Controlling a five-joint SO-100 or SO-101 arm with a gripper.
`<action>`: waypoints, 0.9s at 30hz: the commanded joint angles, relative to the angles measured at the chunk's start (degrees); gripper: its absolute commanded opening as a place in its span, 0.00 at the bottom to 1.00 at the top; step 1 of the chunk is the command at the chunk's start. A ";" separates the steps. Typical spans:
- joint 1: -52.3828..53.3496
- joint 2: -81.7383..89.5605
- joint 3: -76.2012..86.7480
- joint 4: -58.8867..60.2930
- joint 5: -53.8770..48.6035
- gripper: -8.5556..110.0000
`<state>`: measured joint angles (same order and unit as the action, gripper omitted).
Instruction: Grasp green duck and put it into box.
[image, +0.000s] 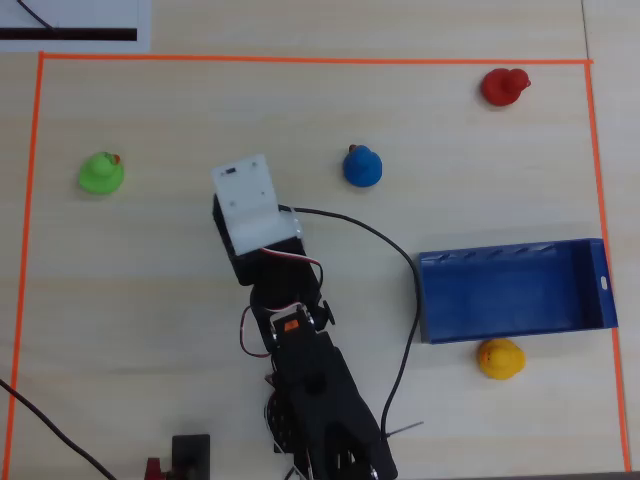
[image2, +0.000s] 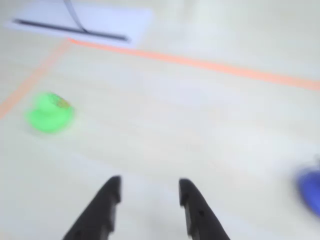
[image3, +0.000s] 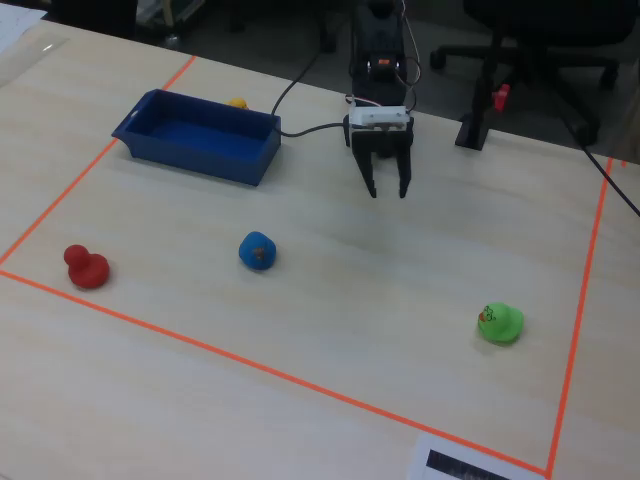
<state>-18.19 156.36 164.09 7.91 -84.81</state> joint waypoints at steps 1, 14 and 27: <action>-7.38 -13.18 -4.75 -17.40 0.00 0.24; -15.82 -42.71 -21.09 -22.15 2.46 0.42; -14.85 -70.93 -40.52 -30.67 5.36 0.42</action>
<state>-33.66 88.51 128.76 -19.69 -80.07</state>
